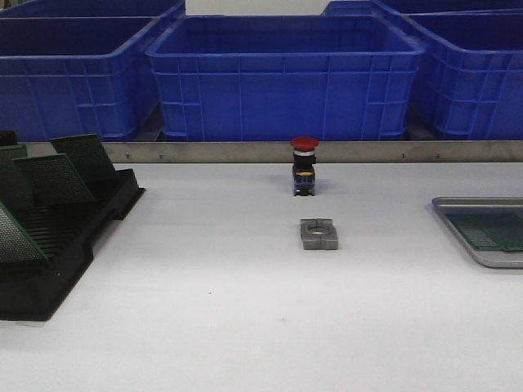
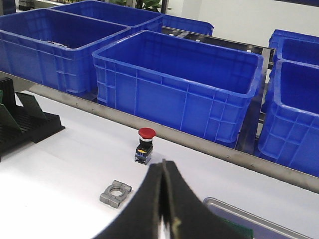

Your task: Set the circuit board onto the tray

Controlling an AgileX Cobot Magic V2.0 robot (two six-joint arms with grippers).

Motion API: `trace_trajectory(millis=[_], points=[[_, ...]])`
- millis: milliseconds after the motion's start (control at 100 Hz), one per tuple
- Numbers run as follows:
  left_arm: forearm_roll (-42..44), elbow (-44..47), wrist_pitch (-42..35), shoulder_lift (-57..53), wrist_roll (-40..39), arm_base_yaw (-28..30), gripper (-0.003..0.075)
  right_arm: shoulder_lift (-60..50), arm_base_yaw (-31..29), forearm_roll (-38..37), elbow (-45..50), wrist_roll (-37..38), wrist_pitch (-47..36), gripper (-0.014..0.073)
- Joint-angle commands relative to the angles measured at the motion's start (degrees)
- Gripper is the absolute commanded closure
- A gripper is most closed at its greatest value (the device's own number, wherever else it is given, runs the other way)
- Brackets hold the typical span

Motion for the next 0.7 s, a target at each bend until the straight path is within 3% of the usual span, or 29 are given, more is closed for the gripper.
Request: trace_trajectory(millis=[0, 430, 610, 690], points=[[0.0, 2.8, -4.5, -1.7, 0.0, 0.0, 0.0741, 0.6, 0.0, 1.0, -1.6, -0.4, -1.6, 0.0654], [0.0, 2.8, -4.5, -1.7, 0.0, 0.0, 0.0741, 0.6, 0.0, 1.0, -1.6, -0.4, -1.8, 0.0654], [0.0, 2.8, -4.5, -1.7, 0.0, 0.0, 0.0741, 0.6, -1.0, 0.6, -1.4, 1.0, -11.1, 0.0654], [0.0, 2.8, -4.5, -1.7, 0.0, 0.0, 0.0741, 0.6, -2.3, -5.1, -1.4, 6.6, -14.6, 0.0654]])
